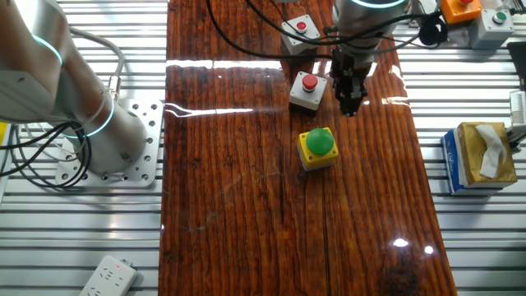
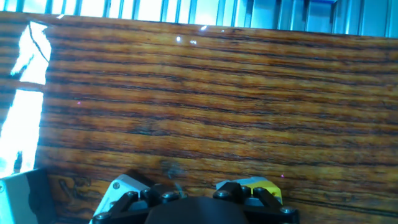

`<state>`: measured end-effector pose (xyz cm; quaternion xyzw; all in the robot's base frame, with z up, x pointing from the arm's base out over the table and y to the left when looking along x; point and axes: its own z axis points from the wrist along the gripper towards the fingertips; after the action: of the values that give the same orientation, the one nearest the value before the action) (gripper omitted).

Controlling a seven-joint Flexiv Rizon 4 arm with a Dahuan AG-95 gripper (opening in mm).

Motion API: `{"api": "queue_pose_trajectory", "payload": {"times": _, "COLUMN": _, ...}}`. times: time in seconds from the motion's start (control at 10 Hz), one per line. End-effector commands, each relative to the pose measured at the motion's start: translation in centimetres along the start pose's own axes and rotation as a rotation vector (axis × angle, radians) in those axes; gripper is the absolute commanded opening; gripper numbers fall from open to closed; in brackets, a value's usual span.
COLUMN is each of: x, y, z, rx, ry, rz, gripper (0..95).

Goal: Press three buttons from left to right in sequence

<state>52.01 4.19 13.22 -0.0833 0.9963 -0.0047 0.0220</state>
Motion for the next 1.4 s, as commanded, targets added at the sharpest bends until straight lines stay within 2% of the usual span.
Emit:
{"api": "queue_pose_trajectory", "payload": {"times": 0.1, "x": 0.0, "y": 0.0, "z": 0.0, "rx": -0.001, "ry": 0.006, "rz": -0.010, "gripper": 57.0}}
{"api": "queue_pose_trajectory", "payload": {"times": 0.2, "x": 0.0, "y": 0.1, "z": 0.1, "rx": -0.002, "ry": 0.008, "rz": -0.007, "gripper": 57.0}}
{"api": "queue_pose_trajectory", "payload": {"times": 0.4, "x": 0.5, "y": 1.4, "z": 0.6, "rx": -0.007, "ry": -0.013, "rz": 0.005, "gripper": 57.0}}
{"api": "queue_pose_trajectory", "payload": {"times": 0.5, "x": 0.8, "y": 2.5, "z": 0.6, "rx": -0.004, "ry": -0.018, "rz": 0.024, "gripper": 57.0}}
{"api": "queue_pose_trajectory", "payload": {"times": 0.6, "x": 0.9, "y": 2.9, "z": 0.5, "rx": -0.001, "ry": -0.014, "rz": 0.028, "gripper": 57.0}}
{"api": "queue_pose_trajectory", "payload": {"times": 0.9, "x": 1.1, "y": 3.1, "z": 0.6, "rx": -0.007, "ry": -0.013, "rz": 0.017, "gripper": 57.0}}
{"api": "queue_pose_trajectory", "payload": {"times": 1.0, "x": 1.2, "y": 3.2, "z": 0.6, "rx": -0.020, "ry": -0.015, "rz": 0.013, "gripper": 57.0}}
{"api": "queue_pose_trajectory", "payload": {"times": 1.4, "x": 2.4, "y": 3.9, "z": 1.3, "rx": -0.034, "ry": -0.036, "rz": 0.025, "gripper": 57.0}}
